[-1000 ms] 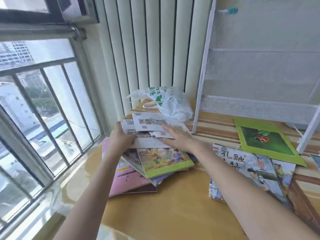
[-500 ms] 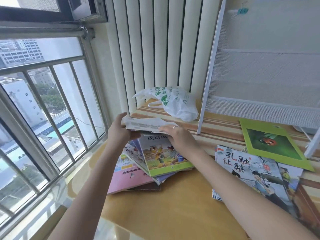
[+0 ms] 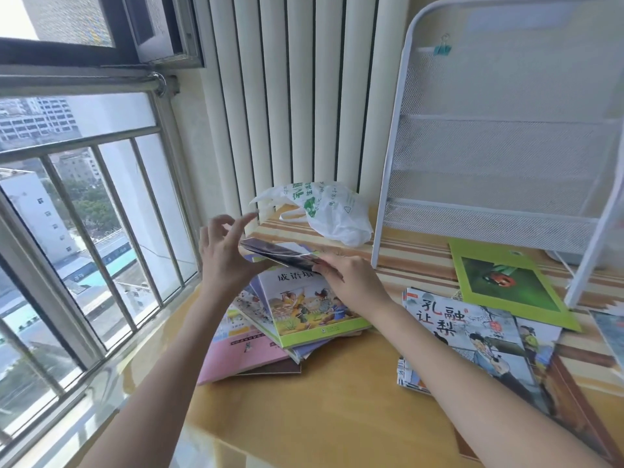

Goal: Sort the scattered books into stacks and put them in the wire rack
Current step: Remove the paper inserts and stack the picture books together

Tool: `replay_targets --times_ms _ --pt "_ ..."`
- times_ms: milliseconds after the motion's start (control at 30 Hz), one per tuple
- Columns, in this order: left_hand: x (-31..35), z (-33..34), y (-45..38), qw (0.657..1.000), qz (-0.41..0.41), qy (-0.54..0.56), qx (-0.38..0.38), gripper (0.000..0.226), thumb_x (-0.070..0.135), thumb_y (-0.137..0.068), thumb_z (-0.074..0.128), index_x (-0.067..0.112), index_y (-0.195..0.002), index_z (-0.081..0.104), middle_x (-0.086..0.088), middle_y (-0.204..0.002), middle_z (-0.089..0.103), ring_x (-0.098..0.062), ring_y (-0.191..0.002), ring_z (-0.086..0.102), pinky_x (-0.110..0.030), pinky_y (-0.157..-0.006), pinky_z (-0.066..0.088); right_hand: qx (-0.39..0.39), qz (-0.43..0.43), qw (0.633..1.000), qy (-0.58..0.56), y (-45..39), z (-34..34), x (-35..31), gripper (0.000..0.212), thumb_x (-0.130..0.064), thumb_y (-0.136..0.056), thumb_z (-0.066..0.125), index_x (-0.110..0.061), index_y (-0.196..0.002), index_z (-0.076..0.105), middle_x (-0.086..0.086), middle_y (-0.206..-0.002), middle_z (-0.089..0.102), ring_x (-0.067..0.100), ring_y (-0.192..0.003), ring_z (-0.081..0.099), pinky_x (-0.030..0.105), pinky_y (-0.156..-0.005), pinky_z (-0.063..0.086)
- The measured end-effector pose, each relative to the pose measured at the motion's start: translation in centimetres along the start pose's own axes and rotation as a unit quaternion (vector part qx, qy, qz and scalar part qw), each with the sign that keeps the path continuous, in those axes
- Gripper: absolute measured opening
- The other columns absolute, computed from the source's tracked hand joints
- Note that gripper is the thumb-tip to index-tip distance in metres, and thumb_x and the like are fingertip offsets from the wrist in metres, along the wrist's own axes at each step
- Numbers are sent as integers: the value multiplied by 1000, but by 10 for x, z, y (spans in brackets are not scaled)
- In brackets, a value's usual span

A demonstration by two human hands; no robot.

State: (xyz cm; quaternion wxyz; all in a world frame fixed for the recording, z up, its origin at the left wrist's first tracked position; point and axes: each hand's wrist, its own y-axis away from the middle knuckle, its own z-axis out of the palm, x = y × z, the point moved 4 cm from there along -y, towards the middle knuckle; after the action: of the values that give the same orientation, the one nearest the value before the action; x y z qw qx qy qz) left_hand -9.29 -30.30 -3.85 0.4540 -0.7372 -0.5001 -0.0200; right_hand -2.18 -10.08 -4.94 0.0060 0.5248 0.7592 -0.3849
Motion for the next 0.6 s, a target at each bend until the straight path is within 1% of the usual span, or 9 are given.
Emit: replay_targets --times_ms 67,167,233,300,367,433,467,533,600 --pt "5 6 -5 993 -10 94 -77 95 35 -54 90 32 -136 45 2 -117 58 -16 -114 50 -35 -103 30 -3 13 1000 -18 0 -2 1 22 -20 -95 55 -11 -110 68 -1 -67 61 17 -57 52 29 -52 30" --pt "9 11 -6 988 -11 106 -114 53 37 -61 86 29 -110 68 20 -94 66 -4 -100 62 -43 -117 15 9 15 999 -29 2 -5 5 26 -24 -94 56 -12 -114 67 6 -79 71 21 -65 62 33 -57 47" --pt "12 9 -4 987 -15 120 -110 30 35 -65 83 31 -92 74 27 -89 64 12 -90 56 -41 -117 16 12 17 999 -25 1 -9 9 24 -26 -92 58 -15 -111 69 5 -85 73 21 -71 64 32 -60 50" --pt "16 5 -3 985 -38 142 -92 27 27 -67 83 33 -91 73 21 -90 64 10 -94 47 -32 -112 24 21 16 1000 -9 -3 -16 9 24 -32 -91 59 -18 -106 71 0 -80 72 17 -65 61 27 -53 43" --pt "21 -1 -5 977 -65 185 -81 26 25 -65 85 39 -85 73 16 -88 70 -1 -102 54 -30 -101 40 62 21 997 36 -9 -26 8 31 -47 -89 57 -21 -95 71 -5 -66 66 13 -54 56 22 -47 35" --pt "25 -9 -6 967 -90 225 -82 25 23 -64 86 42 -73 73 15 -76 73 -11 -84 69 -39 -83 56 137 50 986 76 -16 -42 9 43 -63 -81 53 -23 -81 66 -10 -55 56 9 -46 49 20 -43 30" --pt "27 -14 -6 963 -106 236 -77 24 21 -63 86 40 -68 73 13 -72 73 -17 -78 71 -43 -76 58 174 68 979 83 -18 -49 11 47 -68 -77 54 -23 -81 66 -10 -59 58 10 -50 52 21 -46 35" --pt "29 -23 -6 954 -127 266 -52 21 17 -64 85 34 -66 74 8 -70 74 -23 -72 71 -42 -68 59 249 72 963 69 -21 -62 14 52 -68 -73 59 -23 -98 65 -8 -87 67 14 -80 61 33 -72 48" --pt "36 -35 -4 941 -138 308 -19 17 14 -65 84 24 -73 73 12 -65 72 -11 -63 70 -30 -59 58 270 96 957 -54 -22 -69 15 64 -59 -73 68 -22 -123 52 -8 -125 52 11 -115 49 34 -99 39"
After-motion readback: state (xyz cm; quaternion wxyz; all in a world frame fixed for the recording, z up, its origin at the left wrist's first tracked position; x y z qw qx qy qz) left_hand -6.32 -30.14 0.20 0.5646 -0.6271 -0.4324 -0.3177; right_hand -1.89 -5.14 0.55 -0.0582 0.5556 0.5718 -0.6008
